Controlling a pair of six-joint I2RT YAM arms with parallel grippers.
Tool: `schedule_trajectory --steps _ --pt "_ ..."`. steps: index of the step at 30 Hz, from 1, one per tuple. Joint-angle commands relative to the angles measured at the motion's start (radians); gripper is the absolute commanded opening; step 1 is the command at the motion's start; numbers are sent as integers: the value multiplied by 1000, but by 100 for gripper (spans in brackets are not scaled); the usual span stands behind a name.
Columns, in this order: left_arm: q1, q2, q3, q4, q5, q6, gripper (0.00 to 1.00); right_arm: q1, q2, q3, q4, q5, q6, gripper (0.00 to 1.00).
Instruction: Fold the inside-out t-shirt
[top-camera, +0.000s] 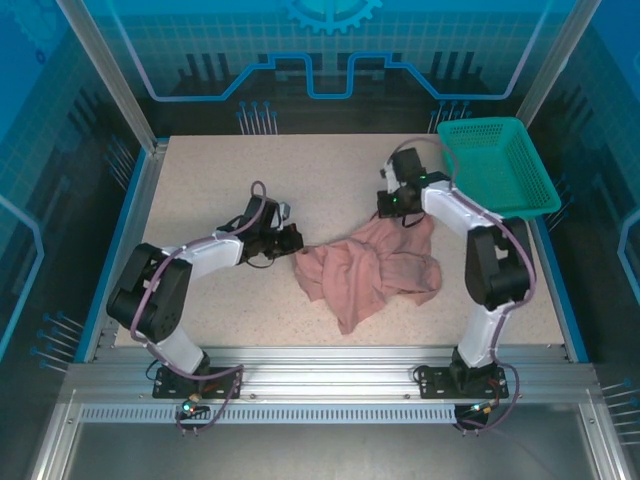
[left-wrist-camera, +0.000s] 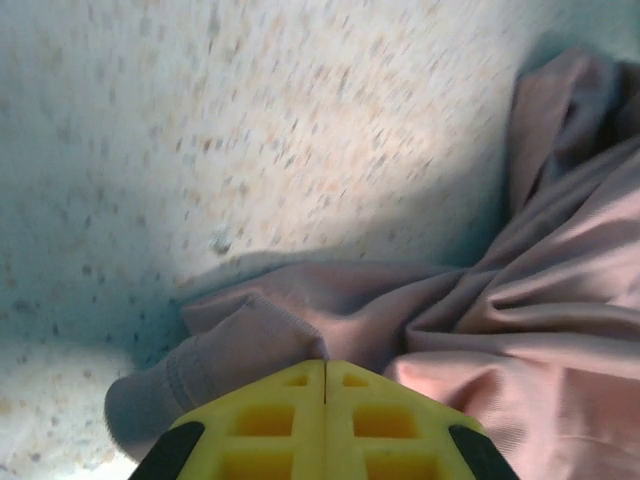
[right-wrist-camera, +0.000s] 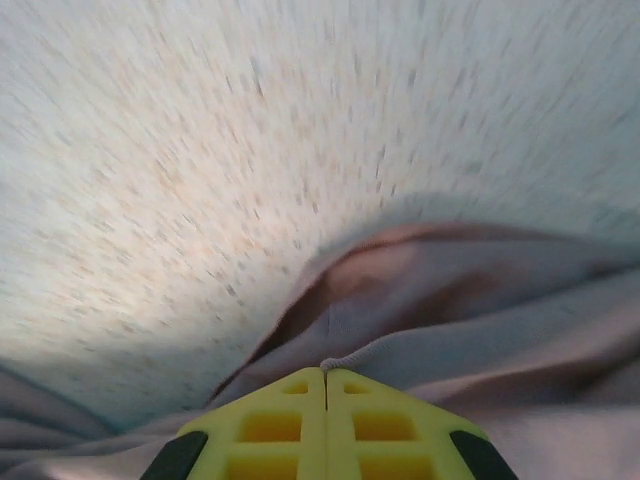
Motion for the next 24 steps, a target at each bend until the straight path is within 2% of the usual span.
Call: schedule_trajectory --steps 1,6,10,13,17,19,20,21,24 --pt "29 -127 82 70 -68 53 0 -39 -161 85 90 -45 -13 0" --pt "40 -296 176 118 -155 153 0 -75 -337 146 131 -75 -24 0" --pt "40 -439 147 158 -176 221 0 -80 -480 114 120 -51 -46 0" --pt "40 -557 45 163 -148 230 0 -78 -615 -22 117 -31 -36 0" --pt "29 -732 -163 120 -80 226 0 -71 -839 -318 99 24 2 0" --pt "17 -788 -270 85 -53 217 13 -64 -938 -479 83 57 49 7" --pt "9 -807 -325 67 -41 210 21 -59 -983 -573 75 70 77 14" --pt "-1 -815 -375 49 -35 193 25 -53 -1032 -671 65 80 115 23" --pt "-27 -819 -459 25 -18 129 36 -25 -1124 -828 63 55 186 37"
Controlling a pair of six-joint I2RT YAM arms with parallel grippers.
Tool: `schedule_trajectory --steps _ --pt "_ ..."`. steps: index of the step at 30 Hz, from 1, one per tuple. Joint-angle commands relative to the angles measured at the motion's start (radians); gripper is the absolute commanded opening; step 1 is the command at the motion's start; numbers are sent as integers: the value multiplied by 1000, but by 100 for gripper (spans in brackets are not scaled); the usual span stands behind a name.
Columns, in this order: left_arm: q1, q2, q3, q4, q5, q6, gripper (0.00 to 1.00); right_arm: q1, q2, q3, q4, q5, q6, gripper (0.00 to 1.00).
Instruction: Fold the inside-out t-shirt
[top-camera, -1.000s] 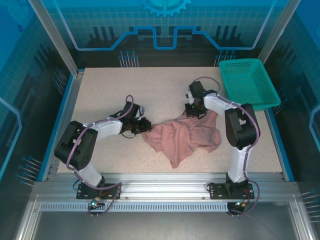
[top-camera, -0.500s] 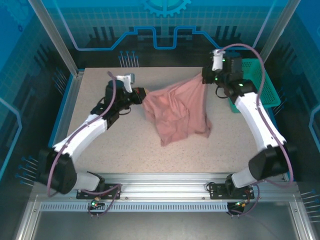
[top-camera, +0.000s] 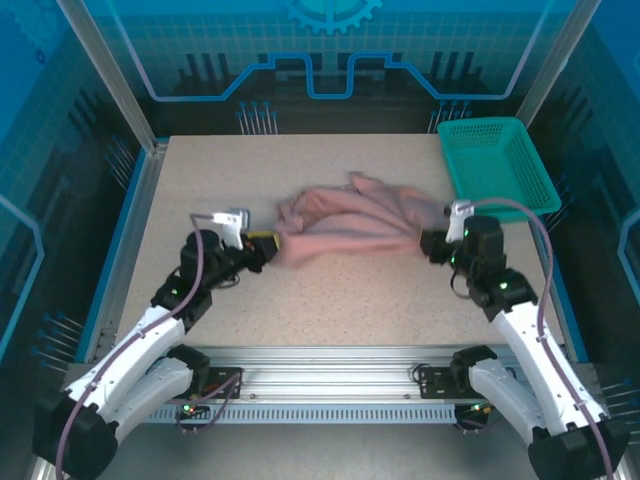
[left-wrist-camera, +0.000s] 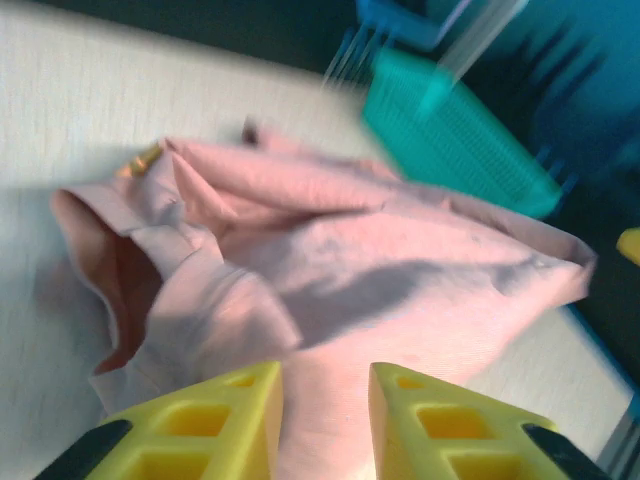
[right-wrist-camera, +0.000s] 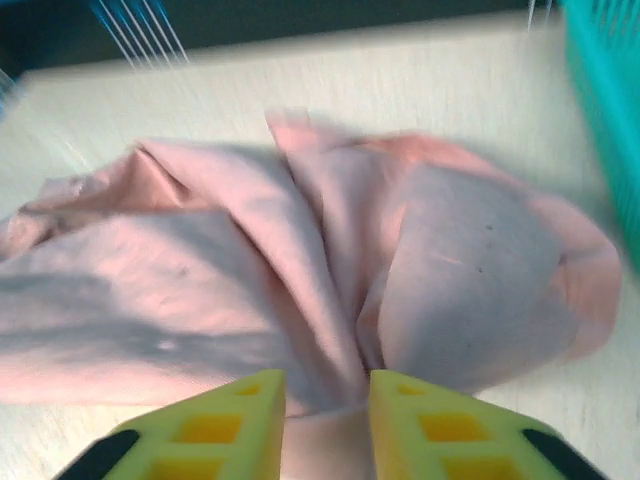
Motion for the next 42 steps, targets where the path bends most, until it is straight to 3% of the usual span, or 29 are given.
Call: schedule_trajectory --steps 1,4,6,10,14,18,23,28,32,36,42 --pt "-28 -9 -62 -59 50 -62 39 45 -79 -120 -19 17 113 41" --pt "-70 21 -55 -11 -11 -84 54 93 -59 -153 57 9 131 48" --pt "-94 118 4 -1 -66 -87 63 112 43 -118 102 8 121 52" --pt "-123 390 213 -113 -116 -40 67 138 307 22 105 20 60 53" --pt "-110 589 359 -256 -283 -41 71 135 535 162 78 37 0 55" --pt "-44 701 418 -275 -244 -66 71 168 721 299 101 48 -46 58" --pt "-25 799 475 -261 -180 -59 71 211 940 463 49 80 -112 66" --pt "-24 912 537 -253 -119 -65 56 217 1086 548 42 100 -123 61" --pt "-24 944 543 -215 -110 -54 34 214 1118 592 50 133 -144 31" --pt "-23 900 531 -188 -110 -15 3 200 1067 607 30 157 -167 8" --pt "-23 676 401 -148 -114 3 0 144 871 558 -22 15 -168 0"
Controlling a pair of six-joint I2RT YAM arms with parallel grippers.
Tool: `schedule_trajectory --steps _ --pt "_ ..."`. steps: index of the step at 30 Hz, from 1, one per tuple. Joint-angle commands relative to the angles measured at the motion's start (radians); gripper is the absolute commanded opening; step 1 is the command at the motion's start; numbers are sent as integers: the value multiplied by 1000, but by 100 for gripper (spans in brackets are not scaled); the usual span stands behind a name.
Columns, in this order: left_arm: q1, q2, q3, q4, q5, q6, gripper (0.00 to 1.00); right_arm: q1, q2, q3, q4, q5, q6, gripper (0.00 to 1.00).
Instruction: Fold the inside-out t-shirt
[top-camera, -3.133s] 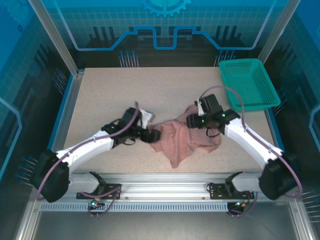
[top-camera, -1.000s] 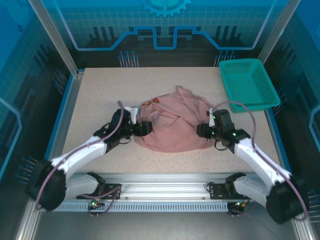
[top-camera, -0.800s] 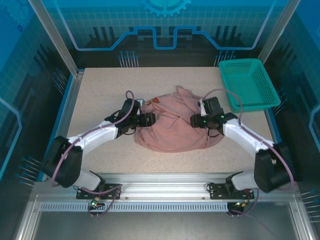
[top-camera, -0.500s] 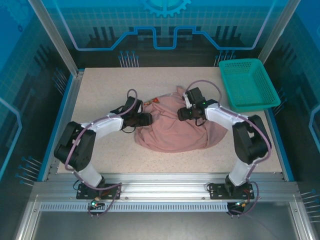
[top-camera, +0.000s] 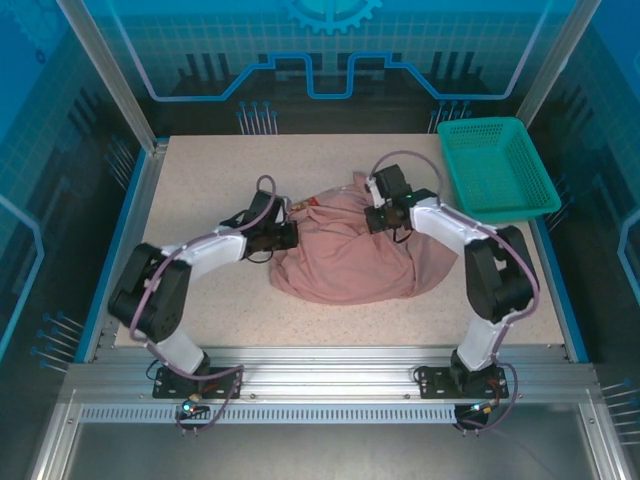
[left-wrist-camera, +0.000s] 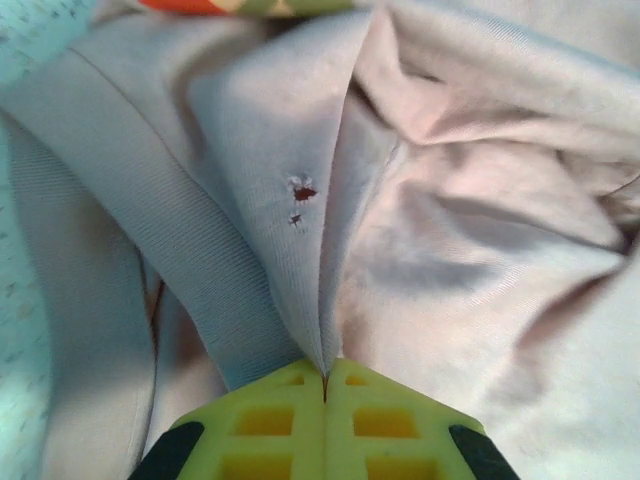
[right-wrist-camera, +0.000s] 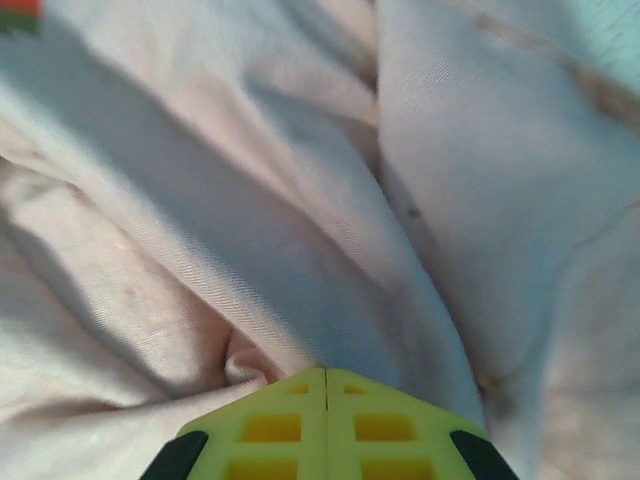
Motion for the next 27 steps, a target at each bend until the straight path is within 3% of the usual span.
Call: schedule_trajectory --steps 1,11,12,14,16,19,27 --pt "4 -157 -73 25 22 19 0 -44 -155 -27 -51 -115 -1 0" --pt "-1 -561 -381 -93 35 -49 0 -117 -470 -167 -173 -316 44 0" --pt "-3 -562 -384 -90 30 -41 13 -118 -475 -179 -165 -334 50 0" --pt "-22 -530 -354 -80 -10 -4 43 -118 -469 -204 -137 -374 59 0" --pt "-70 -481 -300 -54 -86 55 55 -118 -454 -212 -119 -381 65 0" --pt "-160 -374 -216 27 -160 192 64 -118 -434 -209 -105 -382 66 0" --pt "-220 -44 -2 36 -89 432 71 -124 -419 -153 -124 -382 57 0"
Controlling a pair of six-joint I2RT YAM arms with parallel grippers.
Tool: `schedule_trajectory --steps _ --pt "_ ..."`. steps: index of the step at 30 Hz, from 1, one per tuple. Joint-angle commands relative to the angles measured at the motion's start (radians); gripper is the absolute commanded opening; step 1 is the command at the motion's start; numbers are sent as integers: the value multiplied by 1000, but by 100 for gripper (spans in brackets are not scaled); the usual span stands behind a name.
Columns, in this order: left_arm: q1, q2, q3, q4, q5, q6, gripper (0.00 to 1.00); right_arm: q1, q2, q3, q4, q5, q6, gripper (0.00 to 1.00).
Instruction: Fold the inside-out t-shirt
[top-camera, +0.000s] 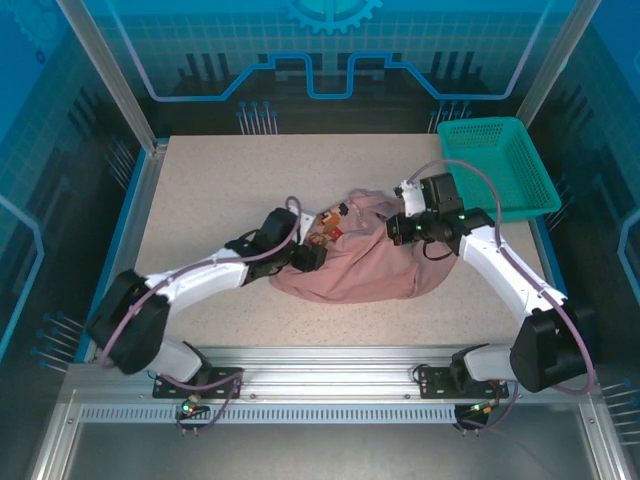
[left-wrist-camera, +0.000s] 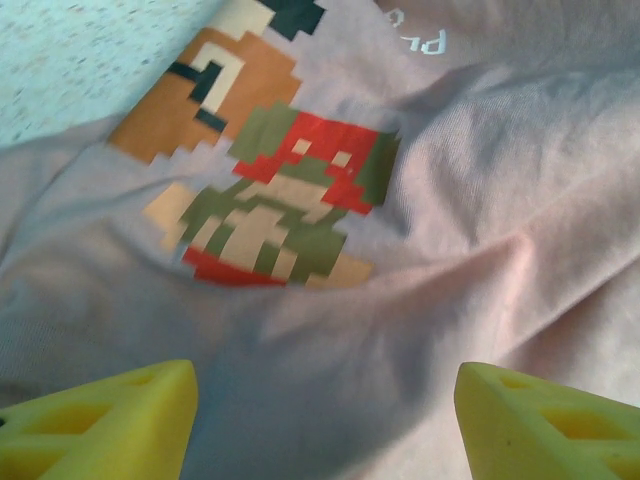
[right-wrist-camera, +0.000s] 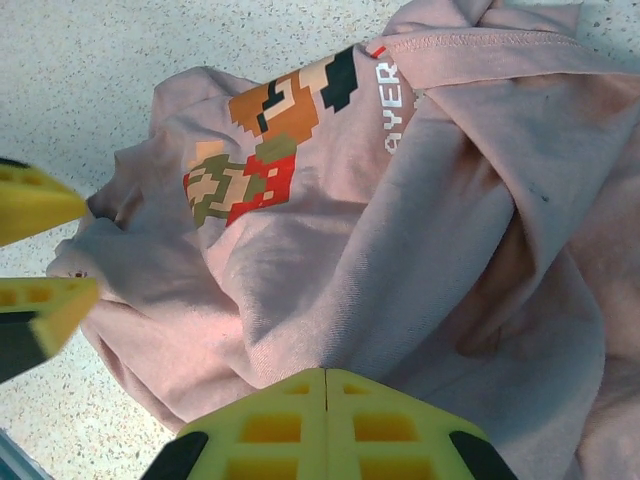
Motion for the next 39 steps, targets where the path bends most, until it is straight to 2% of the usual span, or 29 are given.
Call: schedule_trajectory --steps 1,5,9,12,16,17,19,22,25,27,29,30,33,36,39 --pt "-8 69 59 -10 35 147 72 -18 2 48 -6 -17 4 0" --pt "-15 94 70 -21 116 202 75 -29 6 64 -19 -14 -2 0" --pt "-28 116 77 -39 130 242 76 -35 8 76 -26 -15 -6 0" --pt "-29 157 102 -45 83 246 74 -37 9 81 -30 -17 -8 0" --pt "-29 195 144 -52 112 248 68 -39 8 78 -32 -16 -7 0" --pt "-29 199 150 -44 116 243 65 -41 8 77 -32 -14 -6 0" --pt "-29 206 165 -38 110 233 53 -41 5 75 -33 -15 -6 0" --pt "-27 202 186 -43 86 209 28 -43 -4 63 -32 -3 -8 0" --pt "-11 138 180 -38 138 127 0 -46 -19 49 -34 28 1 0" --pt "19 56 155 -20 267 16 0 -34 -24 47 -53 131 25 0" --pt "62 -36 93 75 436 -147 0 13 -14 31 -53 285 39 8" --pt "77 -68 63 118 485 -215 0 31 -6 26 -52 327 36 9" --pt "100 -141 11 155 531 -317 0 84 26 23 -38 426 15 20" --pt "113 -177 -4 123 520 -328 0 130 10 1 9 423 -34 35" --pt "122 -190 -4 106 519 -333 0 214 -55 -81 105 339 -116 50"
